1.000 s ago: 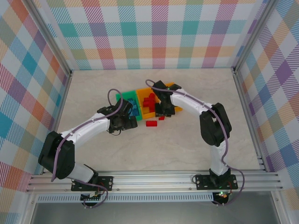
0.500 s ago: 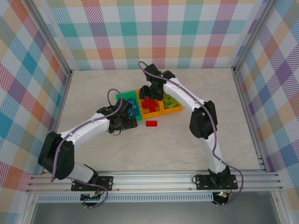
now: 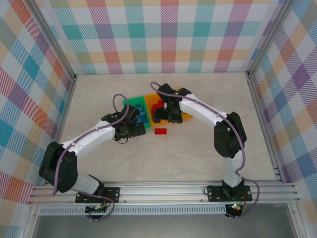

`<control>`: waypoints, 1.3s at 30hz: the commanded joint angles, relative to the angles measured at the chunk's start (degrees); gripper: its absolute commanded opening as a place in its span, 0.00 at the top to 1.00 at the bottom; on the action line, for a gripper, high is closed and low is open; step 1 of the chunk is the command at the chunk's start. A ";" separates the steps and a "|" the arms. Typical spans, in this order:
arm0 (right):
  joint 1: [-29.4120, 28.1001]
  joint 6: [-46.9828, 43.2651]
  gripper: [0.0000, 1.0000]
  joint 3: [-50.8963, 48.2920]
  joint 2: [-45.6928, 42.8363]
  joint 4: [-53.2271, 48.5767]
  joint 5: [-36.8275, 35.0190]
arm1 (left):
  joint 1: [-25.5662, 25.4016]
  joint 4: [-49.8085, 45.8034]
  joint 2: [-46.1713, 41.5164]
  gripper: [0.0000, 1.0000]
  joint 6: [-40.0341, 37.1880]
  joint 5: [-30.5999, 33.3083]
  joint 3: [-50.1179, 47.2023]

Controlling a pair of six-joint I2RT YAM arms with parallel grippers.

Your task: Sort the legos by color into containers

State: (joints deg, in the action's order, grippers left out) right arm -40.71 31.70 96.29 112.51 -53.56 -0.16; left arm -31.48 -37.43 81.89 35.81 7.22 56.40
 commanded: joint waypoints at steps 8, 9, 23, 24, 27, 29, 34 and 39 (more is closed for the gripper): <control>-2.97 3.74 0.15 -1.09 3.79 3.16 0.16 | -0.73 -1.99 -1.60 0.01 -0.15 1.44 -0.40; -3.04 3.46 0.15 -0.47 4.57 2.95 0.14 | -0.70 -2.08 -1.87 0.01 -0.22 1.55 -0.48; -3.50 2.59 0.22 4.21 12.84 0.53 -1.43 | -0.67 -2.82 -2.87 0.00 -0.67 2.99 -0.84; -3.50 2.52 0.24 4.50 13.23 0.18 -1.41 | -0.66 -2.97 -2.84 0.00 -0.74 3.10 -0.85; -3.50 2.72 0.37 4.05 12.91 -0.01 -1.77 | -0.68 -3.08 -2.94 0.00 -0.85 3.51 -0.84; -3.59 2.68 0.44 3.61 11.83 0.05 -2.19 | -0.64 -3.11 -2.95 0.00 -0.99 3.76 -0.92; -3.97 1.57 0.53 4.31 8.48 -2.36 -3.64 | -0.65 -3.10 -2.77 0.00 -1.01 4.21 -0.83; -3.77 -0.77 0.53 9.45 6.23 -4.80 -5.84 | -0.49 -3.36 -3.11 0.00 -0.64 5.19 -1.02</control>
State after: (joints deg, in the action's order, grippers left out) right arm -44.29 32.84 101.89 121.43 -55.55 -3.70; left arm -31.48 -39.03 80.38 35.33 10.76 56.38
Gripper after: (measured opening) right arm 0.480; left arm 0.999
